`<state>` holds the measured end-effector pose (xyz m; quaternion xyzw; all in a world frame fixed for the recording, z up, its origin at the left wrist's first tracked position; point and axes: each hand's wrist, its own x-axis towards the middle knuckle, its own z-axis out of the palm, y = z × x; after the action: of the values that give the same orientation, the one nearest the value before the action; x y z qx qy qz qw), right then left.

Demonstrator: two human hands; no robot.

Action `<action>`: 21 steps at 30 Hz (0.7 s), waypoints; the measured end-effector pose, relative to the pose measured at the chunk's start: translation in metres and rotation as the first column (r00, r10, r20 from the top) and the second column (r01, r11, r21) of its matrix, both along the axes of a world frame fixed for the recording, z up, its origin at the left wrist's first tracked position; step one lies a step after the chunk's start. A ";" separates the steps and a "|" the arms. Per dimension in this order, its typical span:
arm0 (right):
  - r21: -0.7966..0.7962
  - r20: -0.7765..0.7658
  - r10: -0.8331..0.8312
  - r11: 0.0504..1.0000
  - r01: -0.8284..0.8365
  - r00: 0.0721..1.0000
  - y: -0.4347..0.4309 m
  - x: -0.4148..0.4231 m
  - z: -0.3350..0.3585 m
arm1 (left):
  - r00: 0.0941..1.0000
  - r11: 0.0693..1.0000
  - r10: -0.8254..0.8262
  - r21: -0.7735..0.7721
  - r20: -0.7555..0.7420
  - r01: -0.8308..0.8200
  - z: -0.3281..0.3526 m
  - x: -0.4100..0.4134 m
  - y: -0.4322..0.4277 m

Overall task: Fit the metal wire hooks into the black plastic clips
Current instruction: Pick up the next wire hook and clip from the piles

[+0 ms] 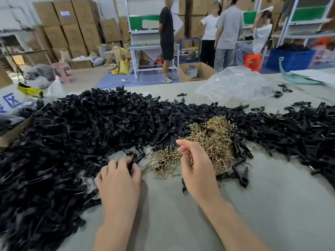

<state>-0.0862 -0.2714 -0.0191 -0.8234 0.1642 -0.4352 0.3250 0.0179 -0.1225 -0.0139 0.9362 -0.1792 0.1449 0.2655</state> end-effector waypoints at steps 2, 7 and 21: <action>0.035 0.010 0.036 0.999 -0.036 0.999 0.002 0.000 -0.001 | 0.999 0.995 -0.039 -0.097 -0.027 0.036 0.002 0.000 -0.001; 0.186 -0.043 0.213 0.962 -0.201 0.976 0.007 0.000 -0.003 | 0.965 0.861 -0.248 -0.478 -0.090 0.177 0.007 -0.009 -0.007; 0.665 0.348 -0.068 0.721 -0.195 0.935 -0.063 -0.031 0.051 | 0.835 0.658 -0.523 -0.703 -0.168 0.271 0.001 -0.029 -0.020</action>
<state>-0.1169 -0.3345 0.0316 -0.5576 0.2250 -0.4696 0.6465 -0.0112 -0.1428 -0.0133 0.7291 -0.2698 -0.0367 0.6279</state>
